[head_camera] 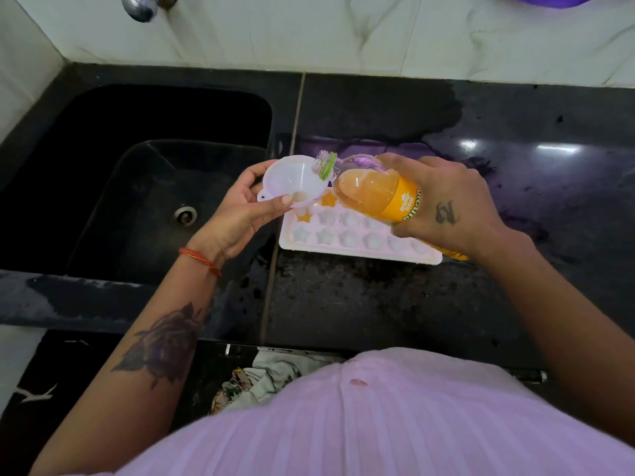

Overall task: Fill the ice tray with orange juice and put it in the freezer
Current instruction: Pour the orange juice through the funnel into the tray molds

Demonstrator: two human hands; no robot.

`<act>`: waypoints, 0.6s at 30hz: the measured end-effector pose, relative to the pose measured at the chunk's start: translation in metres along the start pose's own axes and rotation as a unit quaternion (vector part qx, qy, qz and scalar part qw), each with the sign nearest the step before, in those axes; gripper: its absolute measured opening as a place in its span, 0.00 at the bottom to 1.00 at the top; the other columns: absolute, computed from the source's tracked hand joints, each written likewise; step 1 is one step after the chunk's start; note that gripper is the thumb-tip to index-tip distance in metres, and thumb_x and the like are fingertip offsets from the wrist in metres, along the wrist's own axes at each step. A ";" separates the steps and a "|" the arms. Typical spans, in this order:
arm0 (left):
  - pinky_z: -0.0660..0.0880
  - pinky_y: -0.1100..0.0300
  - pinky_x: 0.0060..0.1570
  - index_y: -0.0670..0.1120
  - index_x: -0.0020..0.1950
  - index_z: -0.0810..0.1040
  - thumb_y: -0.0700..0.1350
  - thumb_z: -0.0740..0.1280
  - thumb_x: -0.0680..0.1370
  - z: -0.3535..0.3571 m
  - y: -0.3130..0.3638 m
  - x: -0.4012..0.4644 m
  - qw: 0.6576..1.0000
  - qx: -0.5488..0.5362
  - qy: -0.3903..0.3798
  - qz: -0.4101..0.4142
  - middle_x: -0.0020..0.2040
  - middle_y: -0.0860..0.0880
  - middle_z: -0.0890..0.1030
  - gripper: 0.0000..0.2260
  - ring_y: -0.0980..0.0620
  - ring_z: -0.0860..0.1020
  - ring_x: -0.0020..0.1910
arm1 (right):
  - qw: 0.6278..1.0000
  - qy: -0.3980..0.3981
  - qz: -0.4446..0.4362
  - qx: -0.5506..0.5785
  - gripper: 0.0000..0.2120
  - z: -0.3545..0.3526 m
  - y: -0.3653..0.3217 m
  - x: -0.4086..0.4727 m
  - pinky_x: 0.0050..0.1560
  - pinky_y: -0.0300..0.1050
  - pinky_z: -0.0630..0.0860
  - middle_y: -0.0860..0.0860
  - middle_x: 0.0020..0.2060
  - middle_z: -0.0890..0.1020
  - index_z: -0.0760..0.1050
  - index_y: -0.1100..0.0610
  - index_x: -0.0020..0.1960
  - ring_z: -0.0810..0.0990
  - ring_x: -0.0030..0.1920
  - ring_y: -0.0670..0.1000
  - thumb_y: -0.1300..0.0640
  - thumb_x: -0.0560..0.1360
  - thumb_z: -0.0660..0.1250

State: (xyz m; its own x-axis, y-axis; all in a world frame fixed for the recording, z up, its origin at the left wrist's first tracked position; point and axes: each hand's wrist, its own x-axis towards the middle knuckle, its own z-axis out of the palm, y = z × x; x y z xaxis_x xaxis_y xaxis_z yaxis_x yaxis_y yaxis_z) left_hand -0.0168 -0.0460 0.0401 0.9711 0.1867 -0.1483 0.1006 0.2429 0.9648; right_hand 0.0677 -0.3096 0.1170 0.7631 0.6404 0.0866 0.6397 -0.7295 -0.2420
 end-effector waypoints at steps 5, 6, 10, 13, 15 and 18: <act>0.79 0.59 0.49 0.49 0.64 0.71 0.36 0.72 0.68 0.000 -0.005 0.000 1.000 0.000 -0.007 -0.008 0.52 0.56 0.83 0.27 0.53 0.80 0.56 | 1.000 -0.008 0.008 -0.021 0.42 0.004 -0.004 0.000 0.44 0.46 0.70 0.53 0.53 0.79 0.62 0.42 0.70 0.77 0.50 0.59 0.49 0.60 0.76; 0.79 0.59 0.49 0.50 0.65 0.70 0.36 0.72 0.68 0.000 -0.006 0.001 1.000 0.001 -0.009 -0.009 0.52 0.56 0.83 0.27 0.53 0.80 0.56 | 1.000 -0.012 0.009 -0.027 0.41 0.005 -0.004 0.000 0.45 0.47 0.71 0.53 0.53 0.79 0.61 0.42 0.70 0.77 0.51 0.59 0.49 0.61 0.76; 0.79 0.59 0.49 0.50 0.65 0.70 0.35 0.72 0.68 0.000 -0.006 0.003 1.000 0.003 -0.016 -0.011 0.52 0.56 0.83 0.27 0.52 0.80 0.56 | 0.997 -0.021 0.014 -0.066 0.40 0.007 -0.005 0.003 0.43 0.46 0.68 0.53 0.55 0.77 0.59 0.41 0.70 0.77 0.51 0.60 0.50 0.63 0.74; 0.79 0.60 0.49 0.51 0.64 0.71 0.36 0.72 0.68 -0.001 -0.006 0.003 1.000 0.006 -0.017 -0.011 0.52 0.57 0.83 0.27 0.53 0.80 0.56 | 0.995 -0.021 0.016 -0.097 0.39 0.006 -0.004 0.004 0.43 0.47 0.67 0.53 0.55 0.77 0.58 0.40 0.70 0.77 0.51 0.60 0.51 0.65 0.73; 0.79 0.60 0.48 0.51 0.64 0.70 0.36 0.72 0.68 0.000 -0.006 0.002 1.000 0.008 -0.018 -0.010 0.51 0.57 0.83 0.27 0.53 0.80 0.56 | 0.994 -0.018 0.016 -0.107 0.38 0.005 -0.004 0.005 0.43 0.47 0.67 0.54 0.55 0.76 0.58 0.40 0.71 0.77 0.51 0.61 0.52 0.66 0.72; 0.79 0.60 0.48 0.51 0.64 0.70 0.36 0.72 0.68 0.001 -0.005 0.003 1.000 0.011 -0.021 -0.008 0.51 0.58 0.83 0.27 0.54 0.81 0.55 | 0.992 -0.016 0.010 -0.123 0.37 0.004 -0.004 0.006 0.42 0.47 0.65 0.54 0.56 0.76 0.58 0.40 0.71 0.77 0.51 0.61 0.52 0.67 0.72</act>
State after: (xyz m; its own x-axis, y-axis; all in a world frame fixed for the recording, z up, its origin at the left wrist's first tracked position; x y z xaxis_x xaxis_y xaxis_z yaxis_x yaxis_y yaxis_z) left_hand -0.0146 -0.0475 0.0351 0.9776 0.1419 -0.1553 0.1211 0.2238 0.9671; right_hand 0.0691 -0.3019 0.1142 0.7752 0.6296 0.0524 0.6305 -0.7762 -0.0002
